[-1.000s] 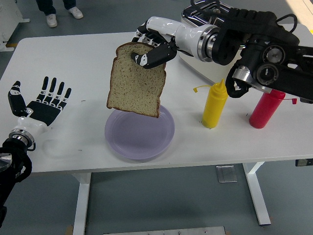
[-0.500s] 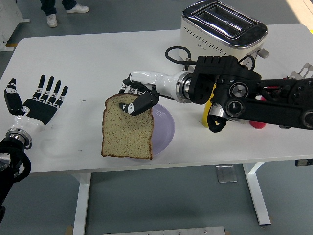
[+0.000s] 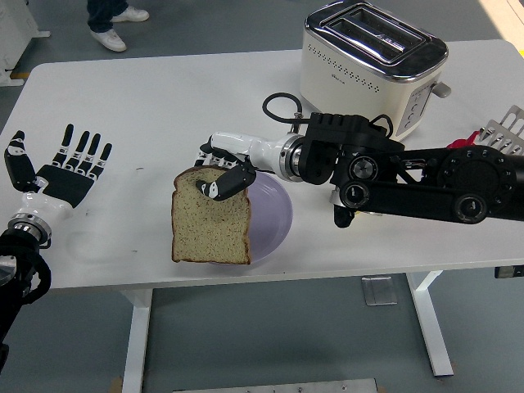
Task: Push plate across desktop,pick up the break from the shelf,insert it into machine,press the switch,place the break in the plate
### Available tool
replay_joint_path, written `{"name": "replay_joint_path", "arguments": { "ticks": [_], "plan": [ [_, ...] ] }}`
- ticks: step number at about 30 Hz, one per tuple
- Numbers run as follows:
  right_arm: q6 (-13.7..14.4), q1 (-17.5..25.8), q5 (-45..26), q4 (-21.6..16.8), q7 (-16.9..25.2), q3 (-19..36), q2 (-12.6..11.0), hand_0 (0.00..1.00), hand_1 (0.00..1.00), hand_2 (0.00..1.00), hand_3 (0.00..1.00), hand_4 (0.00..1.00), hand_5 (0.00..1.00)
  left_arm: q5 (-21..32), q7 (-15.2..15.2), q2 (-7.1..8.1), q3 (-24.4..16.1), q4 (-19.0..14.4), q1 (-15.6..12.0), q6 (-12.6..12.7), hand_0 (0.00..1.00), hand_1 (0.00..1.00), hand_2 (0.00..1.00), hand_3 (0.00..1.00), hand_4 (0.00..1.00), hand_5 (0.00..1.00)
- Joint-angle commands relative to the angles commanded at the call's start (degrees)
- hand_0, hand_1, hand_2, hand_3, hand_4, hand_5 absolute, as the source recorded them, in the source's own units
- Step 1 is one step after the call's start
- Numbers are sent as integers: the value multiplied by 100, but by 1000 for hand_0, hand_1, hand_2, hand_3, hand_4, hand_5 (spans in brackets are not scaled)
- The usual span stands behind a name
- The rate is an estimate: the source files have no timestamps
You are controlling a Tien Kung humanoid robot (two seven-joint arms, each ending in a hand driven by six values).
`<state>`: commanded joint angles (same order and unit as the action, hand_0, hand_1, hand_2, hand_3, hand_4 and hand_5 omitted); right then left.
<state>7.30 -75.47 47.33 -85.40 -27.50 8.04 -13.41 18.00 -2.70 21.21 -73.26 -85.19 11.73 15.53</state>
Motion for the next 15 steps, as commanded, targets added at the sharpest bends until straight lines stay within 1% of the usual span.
{"name": "replay_joint_path", "arguments": {
  "ticks": [10,15],
  "plan": [
    [70,-68,-319,551,495,-268,139,290,399,364,369,398,2,-18,-5,-13,9,56,7,-9,796,752,708,710,772,998],
    [126,-31,-412,702,731,-375,176,290,399,364,369,398,2,-22,-19,-19,16,88,9,-3,796,752,708,710,772,998]
  ]
}}
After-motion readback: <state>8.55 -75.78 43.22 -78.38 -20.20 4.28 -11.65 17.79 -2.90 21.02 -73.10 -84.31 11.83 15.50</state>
